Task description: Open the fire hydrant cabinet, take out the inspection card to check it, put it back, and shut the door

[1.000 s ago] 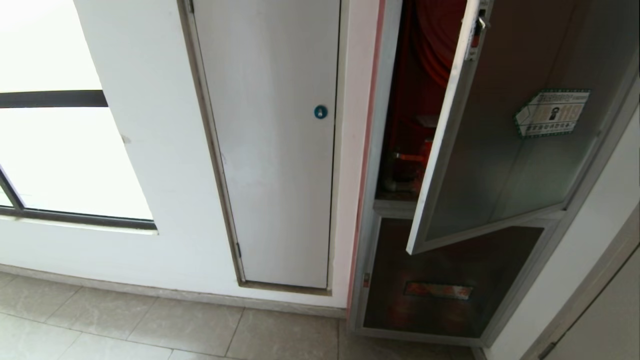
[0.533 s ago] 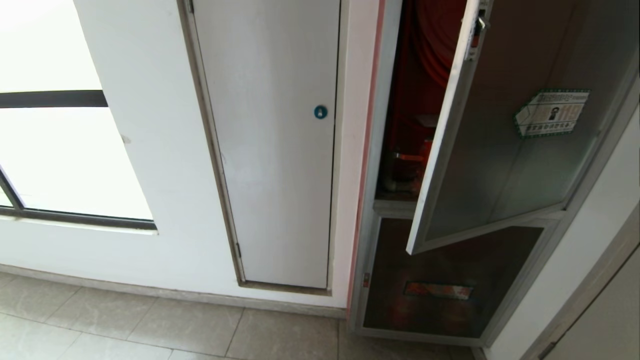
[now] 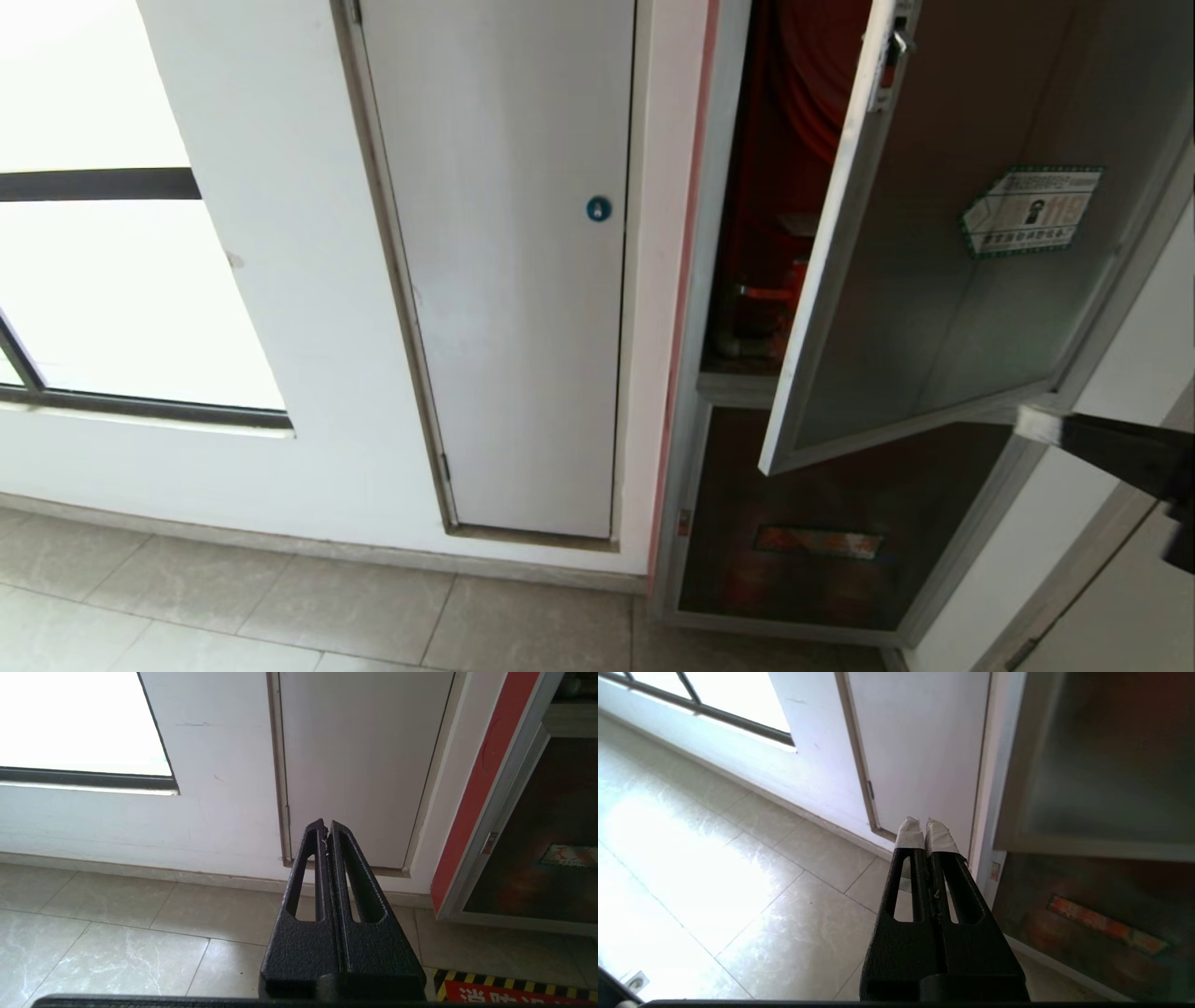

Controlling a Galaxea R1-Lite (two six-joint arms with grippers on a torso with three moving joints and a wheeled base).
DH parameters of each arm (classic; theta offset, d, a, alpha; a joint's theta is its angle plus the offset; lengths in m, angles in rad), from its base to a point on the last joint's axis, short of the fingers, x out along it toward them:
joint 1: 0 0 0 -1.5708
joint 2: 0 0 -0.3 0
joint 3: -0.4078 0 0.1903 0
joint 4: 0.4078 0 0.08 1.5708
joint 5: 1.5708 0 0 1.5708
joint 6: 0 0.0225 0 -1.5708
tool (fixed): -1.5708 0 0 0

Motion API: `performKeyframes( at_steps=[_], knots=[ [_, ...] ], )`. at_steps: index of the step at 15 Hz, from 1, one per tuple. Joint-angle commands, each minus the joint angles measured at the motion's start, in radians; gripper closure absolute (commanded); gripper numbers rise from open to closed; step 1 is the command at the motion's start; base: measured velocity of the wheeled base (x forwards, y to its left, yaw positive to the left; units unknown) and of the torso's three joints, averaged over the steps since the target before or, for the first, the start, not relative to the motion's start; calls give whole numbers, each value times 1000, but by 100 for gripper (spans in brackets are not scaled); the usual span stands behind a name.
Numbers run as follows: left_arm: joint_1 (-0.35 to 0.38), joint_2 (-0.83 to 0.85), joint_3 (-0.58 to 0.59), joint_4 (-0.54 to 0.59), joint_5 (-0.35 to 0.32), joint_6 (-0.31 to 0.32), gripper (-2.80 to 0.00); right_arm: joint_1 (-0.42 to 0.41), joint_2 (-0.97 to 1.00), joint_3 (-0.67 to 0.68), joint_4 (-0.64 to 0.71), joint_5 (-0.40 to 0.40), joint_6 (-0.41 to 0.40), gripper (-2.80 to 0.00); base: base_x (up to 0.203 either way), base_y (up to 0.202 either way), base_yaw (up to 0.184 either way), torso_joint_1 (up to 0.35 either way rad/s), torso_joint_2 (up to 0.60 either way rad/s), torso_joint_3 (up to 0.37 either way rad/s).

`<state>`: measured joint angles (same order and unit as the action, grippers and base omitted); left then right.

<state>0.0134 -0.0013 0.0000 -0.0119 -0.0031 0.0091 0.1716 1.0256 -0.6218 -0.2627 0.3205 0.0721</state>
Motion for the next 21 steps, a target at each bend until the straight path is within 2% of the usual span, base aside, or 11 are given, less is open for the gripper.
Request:
performKeyframes(
  at_steps=[1,4,7,8,10,12,14,19,21],
  knots=[
    [0,0,6,0,0,0,0,130,292,-67,-104,-99,-1,0,0,0,0,0,0,0],
    [0,0,6,0,0,0,0,314,516,-189,-333,-367,-13,0,0,0,0,0,0,0],
    [0,1,6,0,0,0,0,389,669,-257,-557,-618,-74,0,0,0,0,0,0,0],
    [0,0,6,0,0,0,0,403,725,-273,-646,-707,-113,0,0,0,0,0,0,0],
    [0,0,6,0,0,-1,0,417,830,-288,-869,-829,-231,0,0,0,0,0,0,0],
    [0,0,6,0,0,-1,0,421,931,-321,-1072,-908,-345,0,0,0,0,0,0,0],
    [0,0,6,0,0,0,0,420,998,-406,-1159,-957,-417,0,0,0,0,0,0,0],
    [0,0,6,0,0,0,0,357,1089,-635,-1214,-1004,-462,0,0,0,0,0,0,0],
    [0,0,6,0,0,0,0,335,1110,-679,-1215,-1011,-468,0,0,0,0,0,0,0]
  ],
)
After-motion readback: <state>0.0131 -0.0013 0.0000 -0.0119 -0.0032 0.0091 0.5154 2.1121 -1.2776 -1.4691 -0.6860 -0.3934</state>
